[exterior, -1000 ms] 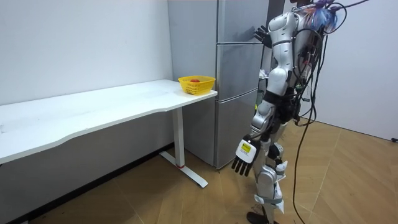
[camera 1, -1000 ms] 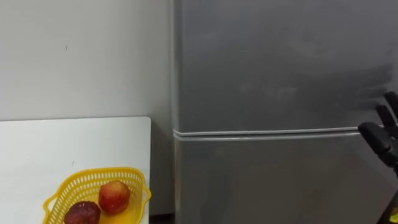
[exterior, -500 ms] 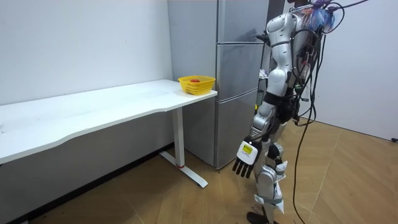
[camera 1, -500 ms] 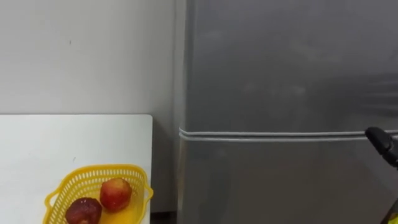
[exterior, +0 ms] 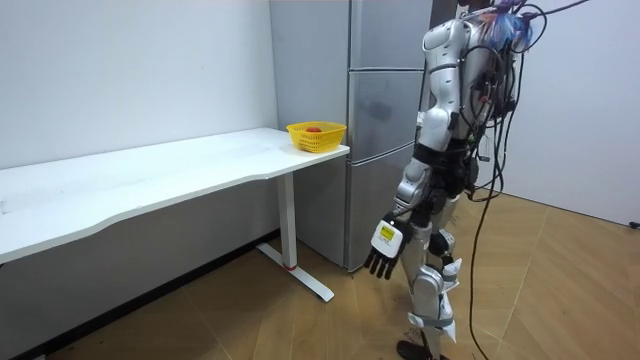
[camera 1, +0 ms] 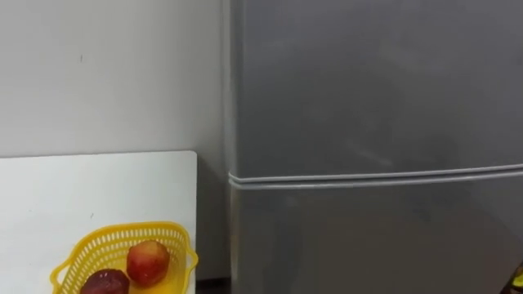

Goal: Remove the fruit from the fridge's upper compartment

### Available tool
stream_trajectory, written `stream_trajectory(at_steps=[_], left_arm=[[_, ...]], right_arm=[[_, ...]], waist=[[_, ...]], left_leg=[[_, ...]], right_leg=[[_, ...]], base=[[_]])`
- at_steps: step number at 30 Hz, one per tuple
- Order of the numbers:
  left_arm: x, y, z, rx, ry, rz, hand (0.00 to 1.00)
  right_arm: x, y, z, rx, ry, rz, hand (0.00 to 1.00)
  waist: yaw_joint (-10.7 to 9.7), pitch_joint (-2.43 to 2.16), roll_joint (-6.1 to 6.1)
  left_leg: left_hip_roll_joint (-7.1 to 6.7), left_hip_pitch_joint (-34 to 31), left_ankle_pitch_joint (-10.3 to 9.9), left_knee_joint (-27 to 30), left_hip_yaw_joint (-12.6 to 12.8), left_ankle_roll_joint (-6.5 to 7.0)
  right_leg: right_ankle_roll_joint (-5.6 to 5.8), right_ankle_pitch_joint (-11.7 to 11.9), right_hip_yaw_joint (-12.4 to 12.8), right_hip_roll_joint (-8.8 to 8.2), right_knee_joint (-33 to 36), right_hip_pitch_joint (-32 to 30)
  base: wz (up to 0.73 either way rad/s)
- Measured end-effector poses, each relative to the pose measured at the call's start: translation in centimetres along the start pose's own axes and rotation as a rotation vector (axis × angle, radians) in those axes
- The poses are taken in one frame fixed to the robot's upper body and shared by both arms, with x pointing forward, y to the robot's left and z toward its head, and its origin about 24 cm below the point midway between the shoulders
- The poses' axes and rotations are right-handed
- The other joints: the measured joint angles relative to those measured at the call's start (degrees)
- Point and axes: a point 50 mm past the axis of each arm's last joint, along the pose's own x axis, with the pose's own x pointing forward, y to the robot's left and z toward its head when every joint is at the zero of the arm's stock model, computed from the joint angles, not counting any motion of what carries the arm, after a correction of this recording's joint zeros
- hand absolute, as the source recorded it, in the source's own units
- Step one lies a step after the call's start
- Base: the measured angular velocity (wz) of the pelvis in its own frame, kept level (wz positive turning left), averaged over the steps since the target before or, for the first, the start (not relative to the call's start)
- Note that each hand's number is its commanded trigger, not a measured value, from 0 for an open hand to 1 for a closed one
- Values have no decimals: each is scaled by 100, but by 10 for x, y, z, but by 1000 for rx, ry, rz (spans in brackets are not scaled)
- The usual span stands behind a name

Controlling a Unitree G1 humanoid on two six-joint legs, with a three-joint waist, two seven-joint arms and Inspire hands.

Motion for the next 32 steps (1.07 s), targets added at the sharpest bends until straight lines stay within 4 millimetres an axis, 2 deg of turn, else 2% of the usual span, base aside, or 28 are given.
stream_trajectory(at_steps=[2,9,12,14,17,20,24,32], left_arm=[[0,-1,4,3,-14,0,0],[0,-2,9,4,-37,-27,0],[0,1,6,-11,-28,-27,0],[0,4,4,-26,-22,-32,0],[0,4,4,-27,-17,-45,0],[0,7,0,-26,17,-52,0],[0,7,-8,1,80,-51,0],[1,-1,-8,96,139,-73,0]], right_arm=[[-8,-6,-27,-95,81,-3,0],[-17,-21,-78,-349,228,48,0],[-28,-35,-106,-465,348,97,0],[-38,-51,-128,-529,477,134,0],[-51,-66,-147,-572,610,172,0],[-70,-84,-167,-598,798,230,0],[-83,-93,-179,-690,931,311,0],[-80,-76,-179,-885,959,500,0]], waist=[[0,-2,5],[-22,-4,24],[14,-8,-3],[67,-3,-18],[144,9,-15],[174,0,1],[272,7,48],[307,10,157]], left_leg=[[-9,-1,0,1,43,0],[6,-3,0,10,53,0],[7,14,0,9,42,0],[7,56,0,-5,37,0],[5,66,0,-5,37,0],[8,124,0,-16,-28,0],[4,185,-1,-23,-40,0],[9,195,-10,-48,-150,12]], right_leg=[[7,-25,35,-9,53,-44],[-11,-39,50,5,41,-71],[-11,-38,44,7,30,-41],[-6,-42,36,6,26,14],[-2,-41,30,4,21,31],[8,-36,-1,6,-37,150],[25,-34,-17,1,-70,231],[21,-32,-136,0,-68,280]], base=[[-8],[-2],[0],[4],[0],[10],[4],[6]])
